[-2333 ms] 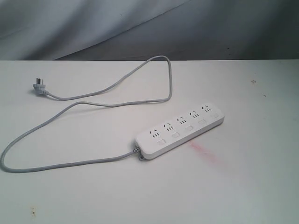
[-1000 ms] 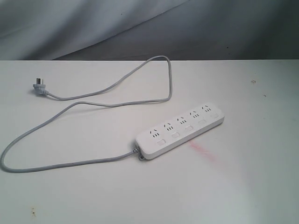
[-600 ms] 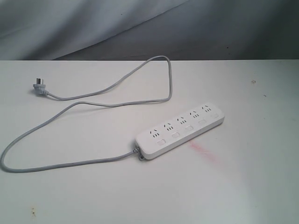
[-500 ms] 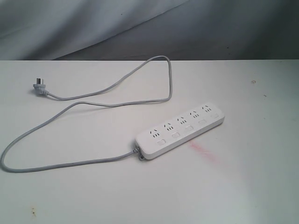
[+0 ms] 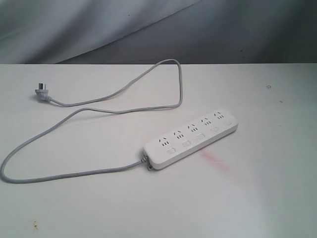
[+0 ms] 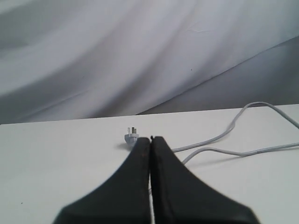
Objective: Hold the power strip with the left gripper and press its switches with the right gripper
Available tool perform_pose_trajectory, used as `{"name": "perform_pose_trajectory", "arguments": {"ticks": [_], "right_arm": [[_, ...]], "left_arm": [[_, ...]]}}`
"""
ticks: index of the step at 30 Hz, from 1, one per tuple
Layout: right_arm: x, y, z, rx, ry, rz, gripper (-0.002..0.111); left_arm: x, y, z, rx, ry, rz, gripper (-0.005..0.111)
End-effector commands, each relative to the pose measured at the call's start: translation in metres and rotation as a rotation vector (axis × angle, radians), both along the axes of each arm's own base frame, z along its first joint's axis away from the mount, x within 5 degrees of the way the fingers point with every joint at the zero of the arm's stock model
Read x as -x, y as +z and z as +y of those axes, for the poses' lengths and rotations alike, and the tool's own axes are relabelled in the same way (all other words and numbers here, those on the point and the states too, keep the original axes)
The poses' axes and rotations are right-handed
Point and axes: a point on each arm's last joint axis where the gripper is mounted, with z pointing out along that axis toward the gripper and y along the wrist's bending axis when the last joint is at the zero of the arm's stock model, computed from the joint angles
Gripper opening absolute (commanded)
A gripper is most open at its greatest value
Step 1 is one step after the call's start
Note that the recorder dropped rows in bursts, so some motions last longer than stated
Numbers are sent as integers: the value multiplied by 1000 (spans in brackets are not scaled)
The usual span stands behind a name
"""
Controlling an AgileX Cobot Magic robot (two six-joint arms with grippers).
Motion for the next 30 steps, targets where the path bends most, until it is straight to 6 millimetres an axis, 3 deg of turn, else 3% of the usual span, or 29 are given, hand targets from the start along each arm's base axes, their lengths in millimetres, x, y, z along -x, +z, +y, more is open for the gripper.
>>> {"name": "perform_pose_trajectory", "arguments": {"ticks": [1,30], "right_arm": [[0,-1,0,1,3,-1,0],[0,-1,0,1,3,-1,0]], "left_arm": [[1,-1,0,-3,3,-4,0],[1,-2,3,159,41,15,0]]}}
